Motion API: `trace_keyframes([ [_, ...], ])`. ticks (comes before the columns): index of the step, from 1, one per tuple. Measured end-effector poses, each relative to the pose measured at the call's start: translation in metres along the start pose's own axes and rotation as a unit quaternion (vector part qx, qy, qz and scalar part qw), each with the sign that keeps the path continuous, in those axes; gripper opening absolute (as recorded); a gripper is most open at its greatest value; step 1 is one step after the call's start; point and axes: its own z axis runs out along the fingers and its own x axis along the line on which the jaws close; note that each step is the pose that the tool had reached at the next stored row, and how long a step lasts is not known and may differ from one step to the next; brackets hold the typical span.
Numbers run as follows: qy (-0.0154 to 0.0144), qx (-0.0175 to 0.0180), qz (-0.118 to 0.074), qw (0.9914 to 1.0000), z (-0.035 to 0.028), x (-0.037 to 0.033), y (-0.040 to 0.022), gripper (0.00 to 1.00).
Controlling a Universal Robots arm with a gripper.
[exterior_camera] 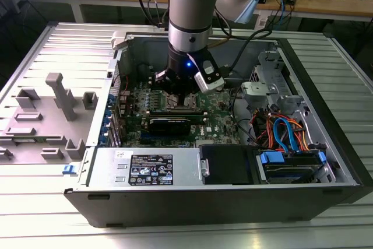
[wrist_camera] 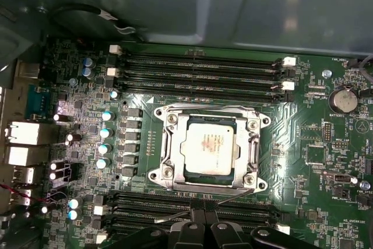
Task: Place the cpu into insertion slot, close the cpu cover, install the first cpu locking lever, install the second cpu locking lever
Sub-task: 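Install the second cpu locking lever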
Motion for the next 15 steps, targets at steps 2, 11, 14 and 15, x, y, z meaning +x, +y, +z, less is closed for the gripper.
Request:
trace_keyframes([
  [2,0.0,0.0,0.0,1.0,0.0001,0.0003,0.0,0.11],
  [11,0.0,0.0,0.0,1.0,0.0001,0.0008,0.0001,0.11],
  [14,0.0,0.0,0.0,1.0,0.0,0.001,-0.0006,0.11],
  [15,0.0,-0.0001,0.0,1.0,0.0001,0.0009,-0.0006,0.11],
])
